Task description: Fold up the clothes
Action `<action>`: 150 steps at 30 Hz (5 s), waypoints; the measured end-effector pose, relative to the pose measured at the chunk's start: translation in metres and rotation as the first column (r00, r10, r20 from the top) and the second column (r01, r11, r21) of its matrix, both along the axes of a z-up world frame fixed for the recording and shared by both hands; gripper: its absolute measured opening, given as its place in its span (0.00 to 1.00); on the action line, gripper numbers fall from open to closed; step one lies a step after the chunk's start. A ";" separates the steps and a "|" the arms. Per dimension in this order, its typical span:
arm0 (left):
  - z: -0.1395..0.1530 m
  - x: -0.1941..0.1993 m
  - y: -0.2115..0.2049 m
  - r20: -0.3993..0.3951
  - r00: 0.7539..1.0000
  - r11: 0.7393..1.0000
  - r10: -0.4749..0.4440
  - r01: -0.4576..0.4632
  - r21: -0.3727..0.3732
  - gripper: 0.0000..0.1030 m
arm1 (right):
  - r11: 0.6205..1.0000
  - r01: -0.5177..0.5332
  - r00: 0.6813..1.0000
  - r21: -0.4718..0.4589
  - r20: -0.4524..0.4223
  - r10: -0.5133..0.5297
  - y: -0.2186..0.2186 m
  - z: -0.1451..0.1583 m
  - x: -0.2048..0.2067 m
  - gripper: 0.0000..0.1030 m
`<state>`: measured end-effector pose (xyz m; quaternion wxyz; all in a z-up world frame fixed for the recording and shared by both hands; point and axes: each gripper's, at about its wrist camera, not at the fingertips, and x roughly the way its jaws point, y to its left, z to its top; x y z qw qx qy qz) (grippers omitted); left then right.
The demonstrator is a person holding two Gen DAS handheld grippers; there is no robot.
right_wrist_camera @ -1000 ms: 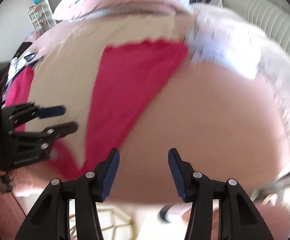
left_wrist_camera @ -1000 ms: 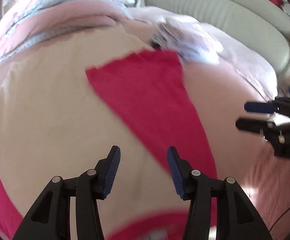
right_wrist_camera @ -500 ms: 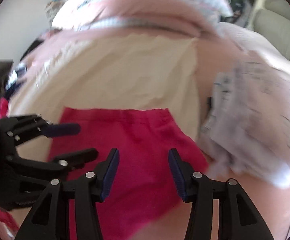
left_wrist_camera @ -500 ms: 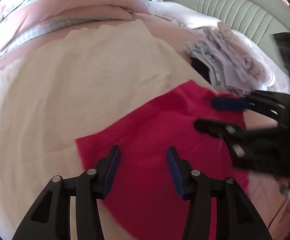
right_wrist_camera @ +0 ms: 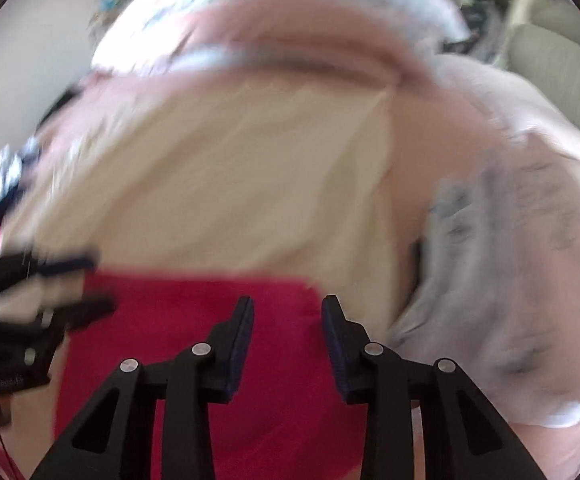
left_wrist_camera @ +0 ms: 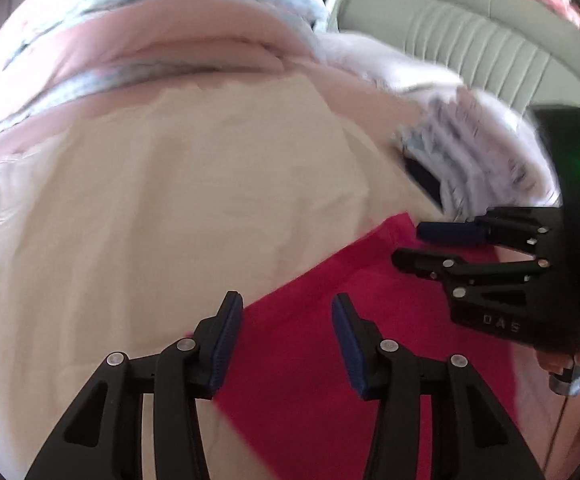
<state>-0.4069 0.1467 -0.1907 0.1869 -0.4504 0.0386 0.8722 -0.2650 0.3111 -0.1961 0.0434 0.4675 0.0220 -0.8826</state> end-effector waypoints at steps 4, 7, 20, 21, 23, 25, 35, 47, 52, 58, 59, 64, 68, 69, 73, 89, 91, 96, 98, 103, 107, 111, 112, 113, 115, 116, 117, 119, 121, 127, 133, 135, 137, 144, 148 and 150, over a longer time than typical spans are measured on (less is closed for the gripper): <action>-0.001 0.002 -0.025 -0.006 0.992 0.988 0.125 -0.125 -0.092 0.49 | 0.996 0.081 0.997 0.039 -0.013 -0.081 0.006 -0.004 -0.001 0.30; 0.007 0.013 -0.050 0.010 0.980 0.978 0.200 -0.199 -0.056 0.49 | 0.988 0.153 0.988 0.010 -0.032 -0.153 0.019 0.002 0.003 0.36; 0.007 0.118 -0.017 0.056 0.998 0.994 -0.034 0.039 -0.106 0.51 | 0.995 0.098 0.992 0.034 0.071 -0.100 -0.061 0.006 0.096 0.40; 0.008 0.124 -0.019 0.061 0.998 0.994 -0.030 0.036 -0.103 0.51 | 0.994 0.108 0.990 0.034 0.084 -0.111 -0.066 0.005 0.105 0.40; 0.007 0.139 -0.032 0.079 0.997 0.995 -0.012 0.020 -0.099 0.52 | 0.991 0.130 0.985 0.034 0.111 -0.133 -0.075 0.002 0.124 0.40; 0.007 0.157 -0.041 0.086 0.996 0.993 0.002 0.008 -0.116 0.54 | 0.988 0.150 0.980 0.037 0.125 -0.154 -0.083 0.003 0.143 0.43; 0.003 0.247 -0.081 0.098 0.993 0.993 0.061 -0.051 -0.104 0.58 | 0.964 0.264 0.945 0.013 0.199 -0.261 -0.115 0.001 0.238 0.46; 0.006 0.238 -0.161 0.141 0.934 0.943 0.328 -0.331 -0.002 0.58 | 0.990 0.140 0.984 0.022 0.106 -0.142 -0.174 0.027 0.235 0.46; -0.004 0.292 -0.155 0.130 0.943 0.952 0.305 -0.299 -0.065 0.64 | 0.991 0.117 0.977 0.062 0.171 -0.126 -0.185 0.000 0.245 0.47; 0.001 0.323 -0.168 0.202 0.942 0.962 0.269 -0.271 -0.020 0.65 | 0.992 0.080 0.982 0.094 0.165 -0.095 -0.189 0.004 0.301 0.51; 0.007 0.320 -0.179 0.214 0.938 0.959 0.272 -0.281 0.013 0.65 | 0.993 0.082 0.984 0.083 0.154 -0.094 -0.190 0.010 0.302 0.51; 0.037 0.305 -0.236 0.273 0.919 0.922 0.285 -0.341 0.184 0.66 | 1.000 -0.001 0.997 0.030 0.072 -0.002 -0.222 0.047 0.274 0.51; 0.039 0.284 -0.302 0.218 0.814 0.810 0.539 -0.572 0.130 0.66 | 0.995 -0.101 0.994 -0.012 0.039 0.101 -0.268 0.069 0.227 0.51; 0.035 0.282 -0.319 0.228 0.790 0.778 0.570 -0.608 0.160 0.66 | 0.993 -0.113 0.993 -0.030 0.035 0.114 -0.279 0.073 0.216 0.51; 0.019 0.274 -0.379 0.267 0.706 0.668 0.656 -0.707 0.232 0.66 | 0.987 -0.156 0.987 -0.043 0.026 0.158 -0.320 0.071 0.187 0.51; 0.013 0.287 -0.320 0.215 0.862 0.857 0.460 -0.494 0.148 0.66 | 0.917 -0.398 0.906 0.038 0.174 0.386 -0.317 0.008 0.264 0.51; 0.013 0.295 -0.301 0.195 0.874 0.872 0.444 -0.472 0.130 0.66 | 0.933 -0.358 0.925 0.037 0.151 0.349 -0.305 0.016 0.273 0.51; 0.003 0.300 -0.277 0.204 0.886 0.893 0.417 -0.442 0.092 0.66 | 0.939 -0.327 0.943 0.105 0.099 0.318 -0.299 0.027 0.276 0.51; 0.005 0.304 -0.274 0.191 0.885 0.891 0.424 -0.446 0.088 0.66 | 0.933 -0.339 0.939 0.120 0.104 0.327 -0.302 0.028 0.277 0.51; 0.007 0.321 -0.264 0.164 0.882 0.884 0.442 -0.459 0.086 0.66 | 0.963 -0.267 0.961 0.040 0.079 0.264 -0.277 0.038 0.290 0.51; 0.005 0.319 -0.258 0.147 0.898 0.899 0.415 -0.430 0.082 0.66 | 0.956 -0.272 0.961 0.104 0.072 0.266 -0.278 0.031 0.286 0.51; 0.005 0.321 -0.257 0.146 0.902 0.903 0.405 -0.420 0.090 0.66 | 0.940 -0.323 0.946 0.112 0.057 0.318 -0.294 0.028 0.281 0.51; 0.004 0.322 -0.256 0.145 0.904 0.905 0.403 -0.417 0.083 0.66 | 0.933 -0.339 0.941 0.124 0.057 0.334 -0.298 0.027 0.280 0.51; 0.003 0.321 -0.256 0.143 0.905 0.907 0.401 -0.414 0.078 0.66 | 0.924 -0.358 0.934 0.137 0.060 0.353 -0.304 0.024 0.278 0.51; 0.003 0.320 -0.253 0.124 0.909 0.910 0.399 -0.409 0.067 0.66 | 0.912 -0.383 0.924 0.148 0.064 0.377 -0.310 0.020 0.274 0.51; 0.003 0.319 -0.253 0.110 0.910 0.911 0.400 -0.408 0.065 0.66 | 0.909 -0.388 0.922 0.150 0.060 0.384 -0.313 0.019 0.272 0.51; 0.005 0.320 -0.253 0.091 0.910 0.909 0.406 -0.412 0.063 0.66 | 0.906 -0.394 0.919 0.152 0.057 0.390 -0.315 0.019 0.271 0.51; 0.008 0.321 -0.253 0.053 0.908 0.906 0.416 -0.419 0.057 0.66 | 0.904 -0.400 0.916 0.153 0.052 0.397 -0.318 0.019 0.267 0.51; 0.007 0.319 -0.253 0.041 0.913 0.912 0.405 -0.407 0.054 0.66 | 0.930 -0.358 0.934 0.087 0.021 0.358 -0.310 0.026 0.261 0.51; 0.002 0.317 -0.249 0.045 0.923 0.923 0.383 -0.384 0.027 0.66 | 0.980 -0.200 0.976 -0.002 0.087 0.199 -0.270 0.014 0.242 0.51; 0.003 0.318 -0.256 0.055 0.914 0.912 0.403 -0.406 0.054 0.66 | 0.945 -0.326 0.944 0.034 0.055 0.324 -0.278 0.027 0.279 0.51; 0.002 0.316 -0.259 0.064 0.912 0.910 0.406 -0.410 0.065 0.66 | 0.934 -0.354 0.935 0.052 0.055 0.351 -0.282 0.027 0.287 0.51; 0.002 0.316 -0.259 0.064 0.912 0.910 0.405 -0.409 0.070 0.66 | 0.925 -0.374 0.927 0.063 0.064 0.371 -0.287 0.021 0.287 0.51; 0.002 0.316 -0.262 0.066 0.914 0.910 0.401 -0.406 0.085 0.66 | 0.910 -0.389 0.920 0.144 0.019 0.391 -0.312 0.011 0.259 0.51; 0.001 0.315 -0.263 0.068 0.914 0.911 0.400 -0.405 0.083 0.66 | 0.909 -0.409 0.912 0.077 -0.002 0.410 -0.307 0.012 0.259 0.52; 0.001 0.314 -0.261 0.064 0.915 0.912 0.399 -0.403 0.073 0.66 | 0.895 -0.444 0.896 0.044 0.009 0.444 -0.302 0.012 0.266 0.52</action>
